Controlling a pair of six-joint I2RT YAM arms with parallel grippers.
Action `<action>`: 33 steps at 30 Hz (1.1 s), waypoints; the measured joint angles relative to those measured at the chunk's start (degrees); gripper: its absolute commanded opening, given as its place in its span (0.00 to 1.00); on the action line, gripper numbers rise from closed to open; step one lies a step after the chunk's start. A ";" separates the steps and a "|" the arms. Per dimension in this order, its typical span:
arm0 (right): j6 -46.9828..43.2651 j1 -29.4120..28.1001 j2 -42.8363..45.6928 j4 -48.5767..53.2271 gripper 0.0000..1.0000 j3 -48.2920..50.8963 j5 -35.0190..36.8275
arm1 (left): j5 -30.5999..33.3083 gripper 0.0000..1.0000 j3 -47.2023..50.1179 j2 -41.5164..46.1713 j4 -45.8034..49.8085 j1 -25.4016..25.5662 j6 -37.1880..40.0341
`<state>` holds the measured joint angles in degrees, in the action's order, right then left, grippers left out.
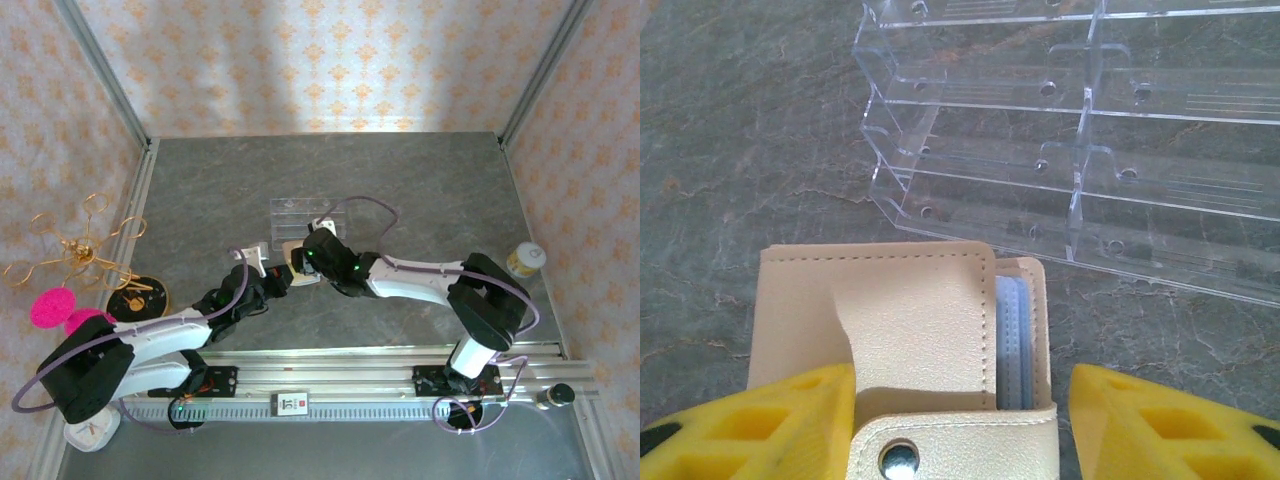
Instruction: Take the credit cards out of the card holder
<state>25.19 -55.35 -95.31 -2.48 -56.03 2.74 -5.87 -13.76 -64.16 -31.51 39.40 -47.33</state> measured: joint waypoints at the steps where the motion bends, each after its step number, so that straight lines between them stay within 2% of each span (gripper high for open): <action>1: -0.09 -0.09 -0.22 0.11 0.51 -0.22 0.00 | 0.09 0.00 0.00 0.31 0.52 0.00 0.11; 6: -0.66 -0.55 -1.03 0.57 0.33 -0.98 0.68 | 0.55 0.00 -0.28 2.27 3.76 0.00 1.27; 16: -1.09 -0.48 -0.83 2.49 0.12 -0.70 4.22 | 1.92 0.00 -2.23 4.98 6.88 0.26 4.44; 17: -1.27 -0.48 -0.61 2.49 0.13 -0.37 4.44 | 1.95 0.00 -2.36 4.98 6.88 0.26 4.74; 21: -1.05 -0.44 1.53 2.14 0.34 1.66 5.25 | 2.38 0.00 -2.60 4.98 6.93 0.26 5.44; 22: -1.27 -0.44 2.78 1.60 0.36 2.91 5.09 | 2.45 0.00 -2.67 4.98 6.88 0.26 5.46; 27: -0.15 -0.42 10.91 -1.09 0.45 7.02 2.14 | 3.08 0.00 -2.71 5.11 6.84 0.26 5.46; 33: 1.42 -0.44 10.84 -5.38 0.50 6.19 -2.67 | 3.39 0.00 -2.71 5.84 6.64 0.37 5.49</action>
<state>26.61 -55.79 -84.47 -7.86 -49.84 0.08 -2.48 -16.47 -58.33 -24.86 39.77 -41.85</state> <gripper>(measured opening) 0.487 0.047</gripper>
